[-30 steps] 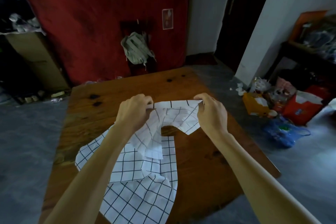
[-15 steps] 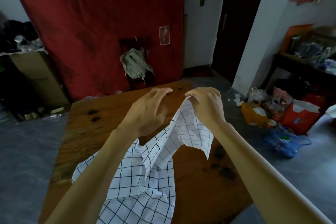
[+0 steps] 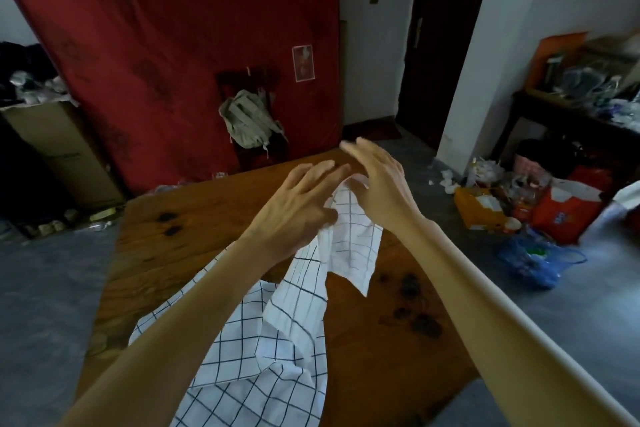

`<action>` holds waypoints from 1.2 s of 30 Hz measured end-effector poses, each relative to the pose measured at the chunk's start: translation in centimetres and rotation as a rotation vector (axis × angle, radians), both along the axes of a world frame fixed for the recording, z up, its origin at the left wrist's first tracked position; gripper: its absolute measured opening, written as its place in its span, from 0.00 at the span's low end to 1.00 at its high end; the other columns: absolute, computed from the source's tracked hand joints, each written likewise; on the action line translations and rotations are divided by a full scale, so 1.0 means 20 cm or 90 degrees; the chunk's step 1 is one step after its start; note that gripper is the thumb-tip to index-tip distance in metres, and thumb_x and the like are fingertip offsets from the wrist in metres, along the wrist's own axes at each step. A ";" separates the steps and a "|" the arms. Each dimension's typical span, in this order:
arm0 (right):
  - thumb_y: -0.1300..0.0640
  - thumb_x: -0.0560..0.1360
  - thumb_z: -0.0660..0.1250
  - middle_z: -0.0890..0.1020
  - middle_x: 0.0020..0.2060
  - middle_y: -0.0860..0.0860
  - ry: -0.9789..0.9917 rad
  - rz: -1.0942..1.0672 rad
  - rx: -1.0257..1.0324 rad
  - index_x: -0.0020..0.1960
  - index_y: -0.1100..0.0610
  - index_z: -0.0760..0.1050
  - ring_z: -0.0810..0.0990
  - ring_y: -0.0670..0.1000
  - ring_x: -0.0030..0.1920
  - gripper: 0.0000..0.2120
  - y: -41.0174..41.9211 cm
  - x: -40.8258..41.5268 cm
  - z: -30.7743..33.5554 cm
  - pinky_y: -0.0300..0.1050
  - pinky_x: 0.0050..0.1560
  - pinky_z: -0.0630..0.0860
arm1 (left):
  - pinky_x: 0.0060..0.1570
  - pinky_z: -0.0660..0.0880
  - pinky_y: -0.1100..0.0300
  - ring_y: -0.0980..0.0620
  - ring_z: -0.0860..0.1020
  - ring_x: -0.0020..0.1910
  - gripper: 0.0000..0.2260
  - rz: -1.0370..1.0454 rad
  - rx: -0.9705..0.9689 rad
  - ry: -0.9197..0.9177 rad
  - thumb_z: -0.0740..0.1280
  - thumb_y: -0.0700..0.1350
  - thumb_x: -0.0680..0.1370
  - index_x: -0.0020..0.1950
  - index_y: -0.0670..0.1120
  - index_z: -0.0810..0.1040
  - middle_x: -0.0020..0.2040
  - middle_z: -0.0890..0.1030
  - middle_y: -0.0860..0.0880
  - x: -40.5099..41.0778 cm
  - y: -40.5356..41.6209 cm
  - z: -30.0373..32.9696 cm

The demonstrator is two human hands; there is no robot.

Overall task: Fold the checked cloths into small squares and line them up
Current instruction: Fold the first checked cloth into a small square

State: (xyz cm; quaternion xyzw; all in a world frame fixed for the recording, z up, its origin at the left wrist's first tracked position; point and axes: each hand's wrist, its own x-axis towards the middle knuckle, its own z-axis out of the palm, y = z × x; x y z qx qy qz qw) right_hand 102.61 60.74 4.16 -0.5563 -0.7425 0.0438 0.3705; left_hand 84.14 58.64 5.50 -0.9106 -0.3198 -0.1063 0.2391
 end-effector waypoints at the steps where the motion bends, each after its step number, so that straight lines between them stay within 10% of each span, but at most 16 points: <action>1: 0.62 0.77 0.67 0.64 0.75 0.53 0.053 -0.023 -0.006 0.75 0.51 0.63 0.61 0.52 0.75 0.29 -0.02 -0.01 -0.01 0.50 0.73 0.56 | 0.69 0.57 0.45 0.40 0.60 0.74 0.05 0.006 0.001 -0.011 0.75 0.47 0.67 0.42 0.51 0.83 0.74 0.63 0.42 0.01 0.02 0.00; 6: 0.54 0.75 0.66 0.68 0.67 0.53 0.184 -0.111 0.138 0.70 0.55 0.66 0.67 0.46 0.67 0.25 -0.17 -0.05 -0.15 0.52 0.69 0.67 | 0.70 0.58 0.44 0.42 0.60 0.74 0.09 0.077 -0.014 0.004 0.72 0.55 0.71 0.44 0.50 0.84 0.73 0.67 0.41 0.08 0.10 -0.01; 11: 0.33 0.73 0.63 0.75 0.65 0.47 -0.033 -0.081 -0.251 0.68 0.50 0.69 0.75 0.47 0.62 0.30 -0.22 -0.04 -0.14 0.49 0.63 0.73 | 0.73 0.48 0.47 0.44 0.51 0.76 0.13 0.121 -0.027 -0.012 0.63 0.55 0.78 0.52 0.49 0.83 0.75 0.63 0.42 0.16 0.15 -0.02; 18: 0.49 0.79 0.64 0.74 0.40 0.43 -0.089 -0.160 -0.232 0.52 0.53 0.77 0.75 0.44 0.43 0.08 -0.21 0.05 -0.12 0.41 0.47 0.71 | 0.73 0.53 0.46 0.44 0.57 0.75 0.18 0.142 -0.017 -0.036 0.62 0.60 0.77 0.54 0.49 0.83 0.71 0.69 0.43 0.13 0.19 0.05; 24: 0.59 0.76 0.69 0.82 0.49 0.47 -0.131 -0.166 -0.055 0.52 0.49 0.82 0.78 0.47 0.49 0.08 -0.13 0.14 0.00 0.43 0.55 0.70 | 0.74 0.49 0.46 0.44 0.49 0.76 0.21 0.174 -0.082 0.113 0.66 0.63 0.73 0.61 0.53 0.77 0.76 0.58 0.43 0.08 0.18 0.06; 33: 0.65 0.72 0.72 0.83 0.43 0.51 -0.143 -0.162 0.023 0.47 0.53 0.84 0.80 0.53 0.43 0.08 -0.02 0.29 0.06 0.52 0.49 0.77 | 0.72 0.51 0.47 0.47 0.53 0.76 0.16 0.208 -0.209 -0.091 0.59 0.57 0.80 0.59 0.50 0.79 0.74 0.64 0.45 0.01 0.21 0.03; 36: 0.60 0.74 0.72 0.84 0.45 0.52 -0.169 -0.167 0.008 0.49 0.55 0.84 0.79 0.53 0.43 0.05 0.01 0.33 0.05 0.50 0.51 0.76 | 0.69 0.61 0.48 0.47 0.72 0.63 0.19 0.224 -0.289 -0.133 0.53 0.58 0.81 0.51 0.47 0.77 0.54 0.78 0.46 0.01 0.21 -0.01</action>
